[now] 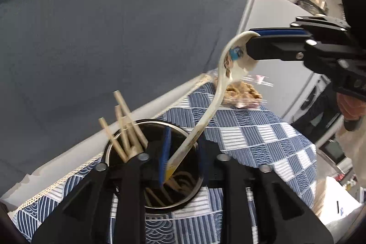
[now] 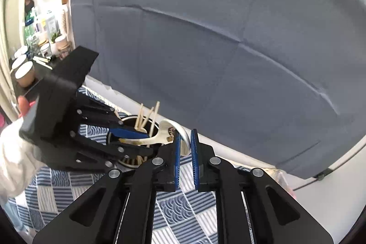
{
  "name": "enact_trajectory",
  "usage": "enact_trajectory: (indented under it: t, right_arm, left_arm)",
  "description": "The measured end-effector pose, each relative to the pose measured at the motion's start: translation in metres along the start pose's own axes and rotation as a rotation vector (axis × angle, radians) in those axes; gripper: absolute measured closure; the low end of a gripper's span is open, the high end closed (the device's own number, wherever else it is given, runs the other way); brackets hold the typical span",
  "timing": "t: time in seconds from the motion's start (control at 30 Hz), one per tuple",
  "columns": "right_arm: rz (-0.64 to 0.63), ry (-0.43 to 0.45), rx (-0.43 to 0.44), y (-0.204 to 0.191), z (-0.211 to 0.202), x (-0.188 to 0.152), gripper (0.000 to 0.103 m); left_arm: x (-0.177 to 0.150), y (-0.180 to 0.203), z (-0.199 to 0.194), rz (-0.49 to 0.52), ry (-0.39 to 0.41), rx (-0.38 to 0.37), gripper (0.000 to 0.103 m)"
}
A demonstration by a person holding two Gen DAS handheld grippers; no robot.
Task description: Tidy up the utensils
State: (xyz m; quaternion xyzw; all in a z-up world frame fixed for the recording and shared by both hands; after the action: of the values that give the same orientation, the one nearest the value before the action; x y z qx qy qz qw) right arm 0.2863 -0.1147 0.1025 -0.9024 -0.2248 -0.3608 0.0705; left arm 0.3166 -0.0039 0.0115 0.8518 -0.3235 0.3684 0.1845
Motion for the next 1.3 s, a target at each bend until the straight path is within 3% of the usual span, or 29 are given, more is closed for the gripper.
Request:
enact_trajectory:
  t: [0.03,0.07,0.1,0.13,0.2,0.27,0.37,0.6,0.87,1.0,1.2,1.3]
  right_arm:
    - [0.011,0.009,0.005,0.001,0.001,-0.001,0.08]
    - [0.027,0.024,0.01,0.002,0.0,-0.002,0.052]
    - [0.042,0.042,0.015,0.003,-0.001,-0.003,0.039]
    - [0.055,0.061,0.025,0.004,-0.005,-0.005,0.029]
    - [0.1,0.103,0.054,0.01,-0.014,-0.007,0.028]
    - [0.179,0.171,0.1,0.017,-0.026,-0.011,0.015]
    - [0.252,0.218,0.164,0.023,-0.036,-0.022,0.015]
    - [0.233,0.198,0.174,0.016,-0.037,-0.044,0.014]
    - [0.188,0.155,0.175,0.005,-0.045,-0.076,0.01]
    - [0.172,0.118,0.153,-0.001,-0.05,-0.098,0.009]
    - [0.195,0.088,0.19,0.0,-0.061,-0.13,0.009]
    - [0.196,0.088,0.189,0.0,-0.069,-0.145,0.009]
  left_arm:
    - [-0.002,-0.001,-0.001,-0.01,0.001,-0.007,0.043]
    - [-0.004,-0.002,-0.003,-0.021,0.008,-0.006,0.031]
    - [-0.007,-0.002,-0.01,-0.03,0.038,0.017,0.016]
    - [-0.008,-0.003,-0.016,-0.031,0.065,0.028,0.013]
    - [-0.01,-0.005,-0.024,-0.032,0.084,0.046,0.007]
    - [-0.012,-0.006,-0.03,-0.043,0.086,0.093,0.006]
    - [-0.017,-0.008,-0.044,-0.074,0.101,0.207,0.006]
    - [-0.03,-0.008,-0.072,-0.145,0.104,0.347,0.006]
    - [-0.05,0.01,-0.1,-0.314,0.027,0.57,0.006]
    - [-0.063,0.023,-0.112,-0.423,0.005,0.646,0.006]
    - [-0.085,0.055,-0.123,-0.456,-0.049,0.753,0.006]
    - [-0.098,0.073,-0.125,-0.463,-0.101,0.758,0.006]
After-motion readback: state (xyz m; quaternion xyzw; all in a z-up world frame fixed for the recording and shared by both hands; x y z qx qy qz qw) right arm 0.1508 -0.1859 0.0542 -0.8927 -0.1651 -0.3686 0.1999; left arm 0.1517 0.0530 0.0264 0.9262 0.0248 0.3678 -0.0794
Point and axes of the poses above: each gripper's, at about its wrist camera, not at the fingertips, and z roughly the way its jaws point, y to its right, x to its top, the point moved 1 cm from there along z, roughly the way its jaws point, and after that the axes turned 12 degrees about x, right-handed, at the moved point
